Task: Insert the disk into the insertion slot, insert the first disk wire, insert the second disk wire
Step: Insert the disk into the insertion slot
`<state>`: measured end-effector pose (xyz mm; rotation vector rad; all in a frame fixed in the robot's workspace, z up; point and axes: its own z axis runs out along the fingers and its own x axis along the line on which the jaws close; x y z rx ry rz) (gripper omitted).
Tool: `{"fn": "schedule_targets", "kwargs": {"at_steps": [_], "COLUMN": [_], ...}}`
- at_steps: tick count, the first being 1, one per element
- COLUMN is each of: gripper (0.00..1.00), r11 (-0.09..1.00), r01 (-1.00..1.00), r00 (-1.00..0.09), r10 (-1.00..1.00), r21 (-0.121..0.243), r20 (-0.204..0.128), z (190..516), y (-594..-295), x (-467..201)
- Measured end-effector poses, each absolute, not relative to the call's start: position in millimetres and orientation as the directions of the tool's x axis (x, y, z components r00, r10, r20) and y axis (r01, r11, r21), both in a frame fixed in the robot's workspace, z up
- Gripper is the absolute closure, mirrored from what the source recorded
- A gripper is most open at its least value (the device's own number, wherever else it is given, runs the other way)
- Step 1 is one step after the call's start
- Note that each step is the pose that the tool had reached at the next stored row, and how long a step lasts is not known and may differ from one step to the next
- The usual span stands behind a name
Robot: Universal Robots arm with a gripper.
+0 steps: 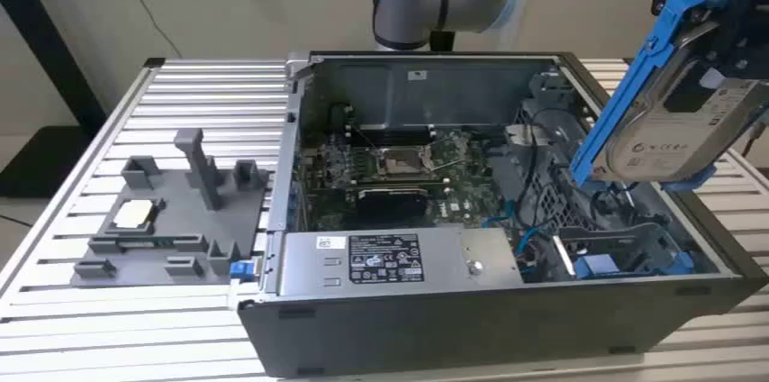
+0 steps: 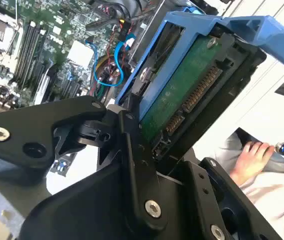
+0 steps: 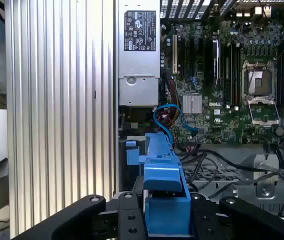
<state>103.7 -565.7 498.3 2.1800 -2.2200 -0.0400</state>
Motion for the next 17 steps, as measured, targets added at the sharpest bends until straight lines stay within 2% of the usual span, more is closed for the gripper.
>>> {"fn": "schedule_targets", "kwargs": {"at_steps": [17], "gripper": [0.67], "r11": [0.018], "r01": [-0.999], "r00": [-0.018], "r10": [-1.0], "r21": [0.039], "r20": [0.003], "z": [492.5], "y": [-565.8], "x": [107.0]}}
